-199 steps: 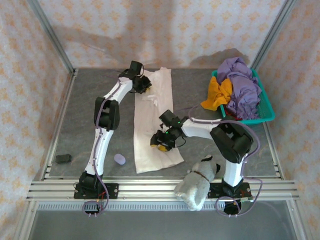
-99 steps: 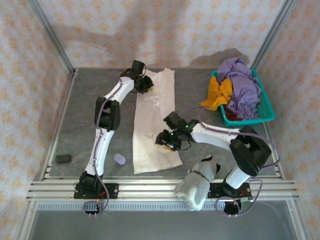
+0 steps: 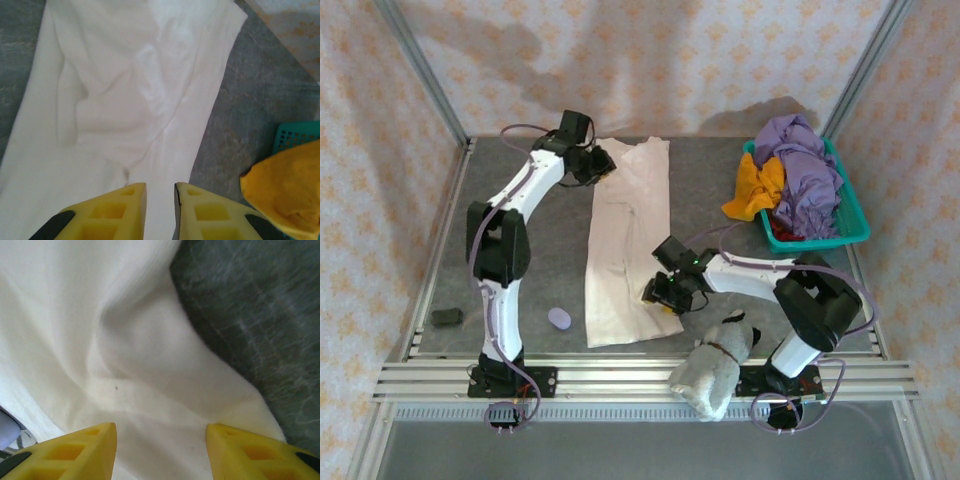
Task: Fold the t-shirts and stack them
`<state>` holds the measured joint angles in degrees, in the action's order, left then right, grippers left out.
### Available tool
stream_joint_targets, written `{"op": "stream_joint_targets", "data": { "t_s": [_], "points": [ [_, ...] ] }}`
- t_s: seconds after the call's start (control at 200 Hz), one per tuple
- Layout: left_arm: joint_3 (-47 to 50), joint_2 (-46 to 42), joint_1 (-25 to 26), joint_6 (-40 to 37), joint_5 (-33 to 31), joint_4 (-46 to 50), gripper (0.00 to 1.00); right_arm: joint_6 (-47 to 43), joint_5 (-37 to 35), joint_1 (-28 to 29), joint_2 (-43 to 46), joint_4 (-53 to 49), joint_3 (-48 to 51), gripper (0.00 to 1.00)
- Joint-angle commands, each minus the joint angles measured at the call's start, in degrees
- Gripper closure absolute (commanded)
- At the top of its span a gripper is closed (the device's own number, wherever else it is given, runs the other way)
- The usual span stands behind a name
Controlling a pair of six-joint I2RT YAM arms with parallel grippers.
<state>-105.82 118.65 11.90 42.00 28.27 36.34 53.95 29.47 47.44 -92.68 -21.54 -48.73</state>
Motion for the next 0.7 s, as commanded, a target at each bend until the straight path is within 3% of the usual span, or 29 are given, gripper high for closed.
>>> {"op": "stream_joint_targets", "data": {
  "t_s": [0.0, 0.205, 0.506, 0.696],
  "points": [
    [6.59, -5.24, 0.2, -4.03, -0.09, 1.2, 0.75, 3.18, -2.6, 2.0, 1.28, -5.99, 0.83, 0.49],
    [17.28, -14.32, 0.21, -10.23, -2.17, 7.62, 0.73, 11.02, -5.76, 4.07, 8.04, -4.06, 5.2, 0.48],
    [33.81, -29.87, 3.33, -10.16, -1.44, 9.93, 0.73, 2.78, -10.51, 4.15, 12.34, -16.61, -0.71, 0.5],
    [44.36, -40.35, 7.1, -7.55, -3.33, 12.04, 0.74, -4.38, -9.29, 4.05, 9.04, -22.59, -2.01, 0.56]
  ]
}}
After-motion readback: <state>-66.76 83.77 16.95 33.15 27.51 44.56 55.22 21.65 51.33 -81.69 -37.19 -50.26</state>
